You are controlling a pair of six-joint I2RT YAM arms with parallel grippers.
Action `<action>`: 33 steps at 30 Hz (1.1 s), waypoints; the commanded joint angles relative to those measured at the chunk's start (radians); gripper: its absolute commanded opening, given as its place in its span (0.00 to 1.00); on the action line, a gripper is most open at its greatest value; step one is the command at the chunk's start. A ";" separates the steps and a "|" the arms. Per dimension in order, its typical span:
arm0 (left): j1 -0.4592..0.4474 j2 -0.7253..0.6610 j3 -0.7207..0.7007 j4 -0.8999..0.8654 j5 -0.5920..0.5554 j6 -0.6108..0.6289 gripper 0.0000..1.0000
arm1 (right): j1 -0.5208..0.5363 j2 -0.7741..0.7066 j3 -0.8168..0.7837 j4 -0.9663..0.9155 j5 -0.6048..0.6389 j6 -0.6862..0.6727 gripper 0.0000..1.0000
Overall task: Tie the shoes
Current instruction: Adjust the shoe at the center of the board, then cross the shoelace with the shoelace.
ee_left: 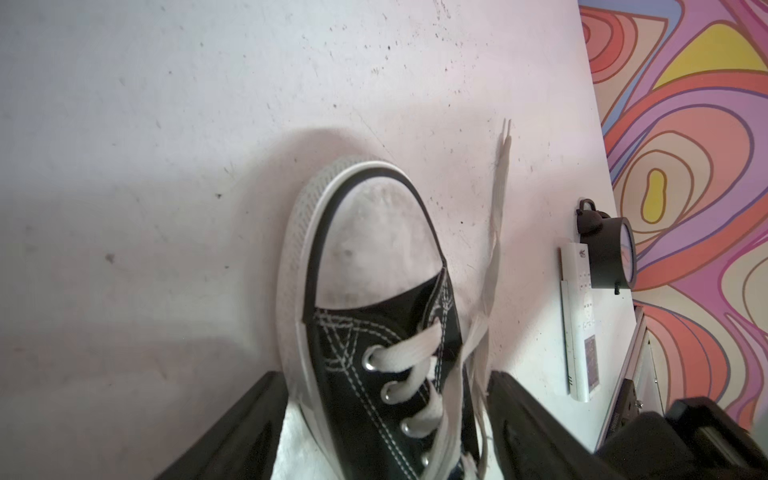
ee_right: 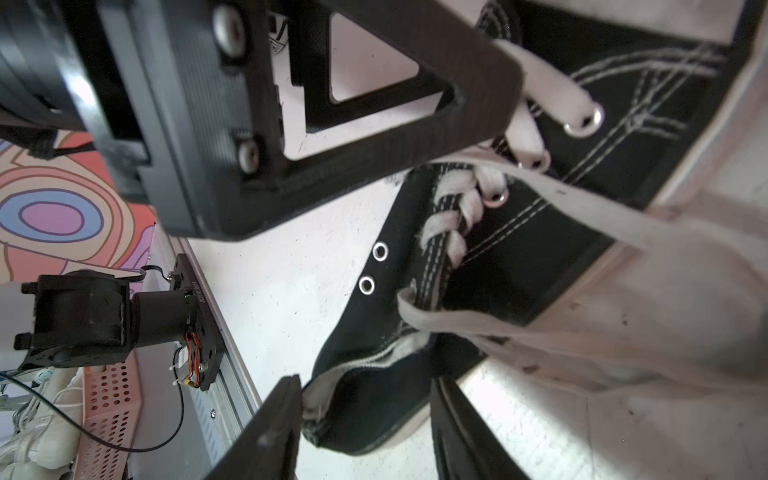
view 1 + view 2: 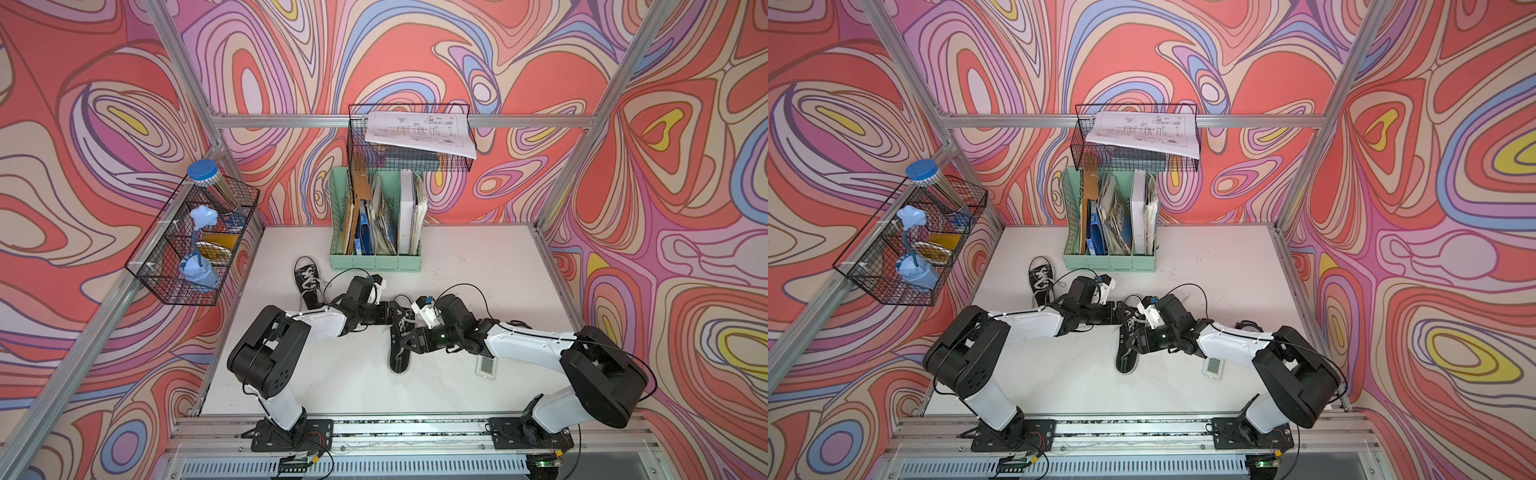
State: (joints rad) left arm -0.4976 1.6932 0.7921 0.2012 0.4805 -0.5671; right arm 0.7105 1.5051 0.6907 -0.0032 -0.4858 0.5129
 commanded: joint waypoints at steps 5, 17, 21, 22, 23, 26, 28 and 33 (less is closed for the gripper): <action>0.018 -0.136 -0.021 -0.170 -0.160 0.104 0.85 | 0.003 -0.113 0.068 -0.183 0.270 -0.049 0.61; 0.008 -0.221 -0.123 -0.226 -0.058 0.164 0.76 | -0.063 -0.079 0.145 -0.310 0.546 -0.042 0.65; 0.006 -0.163 -0.115 -0.177 0.013 0.162 0.66 | -0.063 -0.072 0.139 -0.304 0.544 -0.050 0.65; 0.007 -0.152 -0.110 -0.171 0.022 0.165 0.65 | -0.063 -0.067 0.134 -0.297 0.536 -0.047 0.65; 0.007 -0.138 -0.106 -0.166 0.031 0.168 0.65 | -0.064 -0.064 0.130 -0.294 0.528 -0.044 0.65; 0.007 -0.116 -0.103 -0.145 0.071 0.178 0.64 | -0.063 -0.060 0.115 -0.286 0.523 -0.038 0.65; 0.005 -0.105 -0.105 -0.124 0.079 0.177 0.64 | -0.063 -0.064 0.104 -0.275 0.523 -0.036 0.65; 0.006 -0.073 -0.087 -0.109 0.078 0.184 0.58 | -0.063 -0.054 0.102 -0.266 0.503 -0.037 0.65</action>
State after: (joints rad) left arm -0.4858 1.5951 0.6853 0.0620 0.5365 -0.4072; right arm 0.6483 1.4364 0.8051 -0.2836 0.0261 0.4736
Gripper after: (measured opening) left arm 0.598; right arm 0.655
